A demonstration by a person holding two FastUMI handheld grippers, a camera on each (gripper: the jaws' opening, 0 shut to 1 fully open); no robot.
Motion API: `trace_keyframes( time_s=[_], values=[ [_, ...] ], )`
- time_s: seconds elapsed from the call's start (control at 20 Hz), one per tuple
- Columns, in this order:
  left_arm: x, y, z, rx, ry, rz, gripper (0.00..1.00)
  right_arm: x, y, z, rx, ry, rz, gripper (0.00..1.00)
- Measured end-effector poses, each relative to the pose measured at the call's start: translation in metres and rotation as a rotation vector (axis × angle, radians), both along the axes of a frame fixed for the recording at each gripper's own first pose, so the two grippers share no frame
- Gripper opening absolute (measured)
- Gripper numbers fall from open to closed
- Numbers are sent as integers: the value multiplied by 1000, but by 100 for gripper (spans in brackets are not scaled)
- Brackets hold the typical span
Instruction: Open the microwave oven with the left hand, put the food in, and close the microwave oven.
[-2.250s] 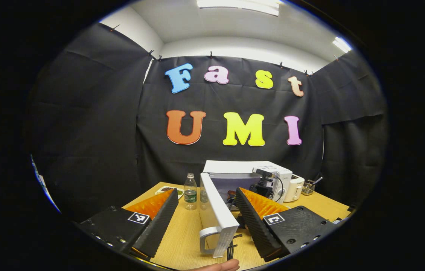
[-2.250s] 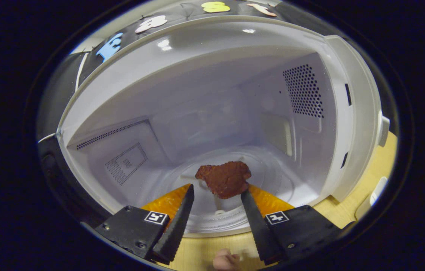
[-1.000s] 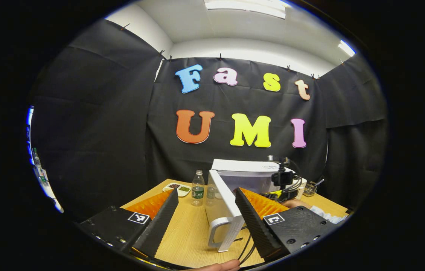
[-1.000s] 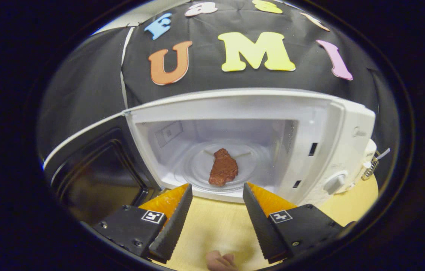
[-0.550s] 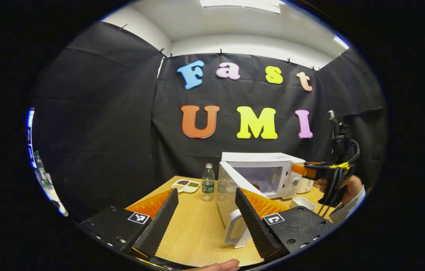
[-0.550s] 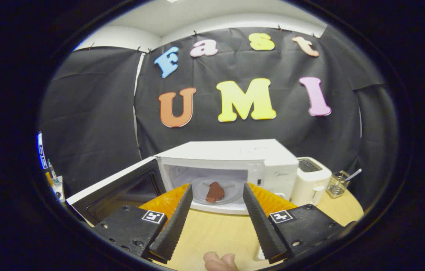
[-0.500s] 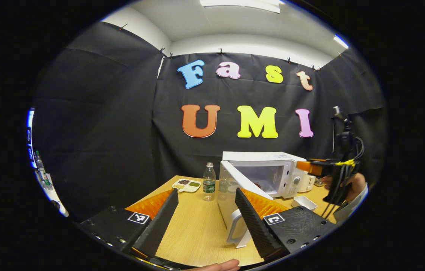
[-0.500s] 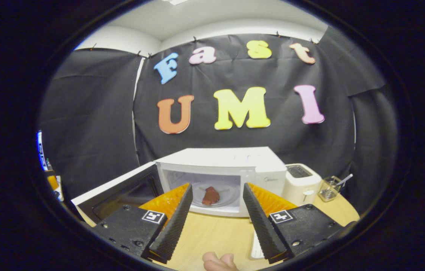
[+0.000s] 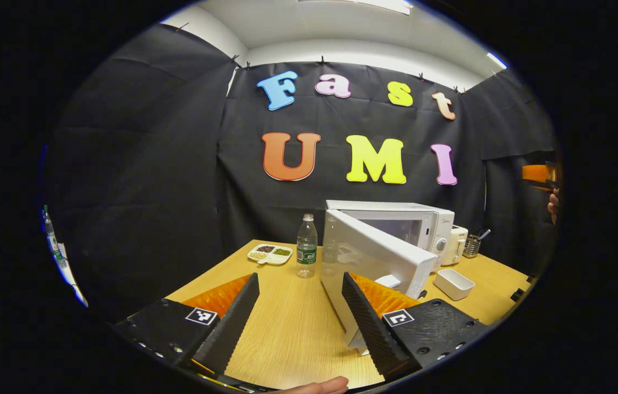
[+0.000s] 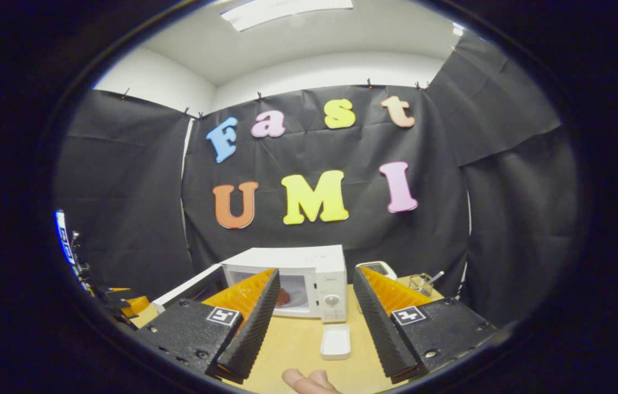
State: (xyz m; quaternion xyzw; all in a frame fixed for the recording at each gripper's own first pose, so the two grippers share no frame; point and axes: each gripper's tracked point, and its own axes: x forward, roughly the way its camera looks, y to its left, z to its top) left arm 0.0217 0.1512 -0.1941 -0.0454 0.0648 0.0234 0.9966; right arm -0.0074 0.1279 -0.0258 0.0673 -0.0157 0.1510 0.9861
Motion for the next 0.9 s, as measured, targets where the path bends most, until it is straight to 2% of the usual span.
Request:
trace_keyframes(
  time_s=[0.1,0.2,0.25,0.3,0.35,0.4,0.45,0.55,0.6,0.65,0.9],
  values=[
    [6,-3,-3,3,-36,-1,94,-21,-16,5,5,-27,-6,87],
    [12,-10,-12,15,-39,-10,89,-37,-32,7,17,-35,-14,88],
    [14,-13,-18,21,-30,-18,72,-43,-39,9,23,-40,-13,88],
    [17,-19,-26,16,-7,-34,64,-49,-44,10,25,-45,-14,87],
    [15,-21,-33,10,19,-26,37,-54,-50,10,22,-50,-16,87],
    [17,-23,-34,17,24,-18,24,-59,-57,10,21,-57,-18,88],
    [18,-21,-33,24,24,-10,28,-64,-62,10,20,-60,-21,88],
    [22,-31,-38,20,32,-22,27,-67,-70,6,22,-57,-28,88],
    [23,-22,-42,24,36,24,27,-68,-75,4,24,-51,-34,88],
    [24,-22,-45,10,59,13,0,-67,-79,1,24,-43,-39,88],
    [22,-40,-44,-28,54,-35,0,-64,-89,-6,33,-32,-57,88]
  ],
)
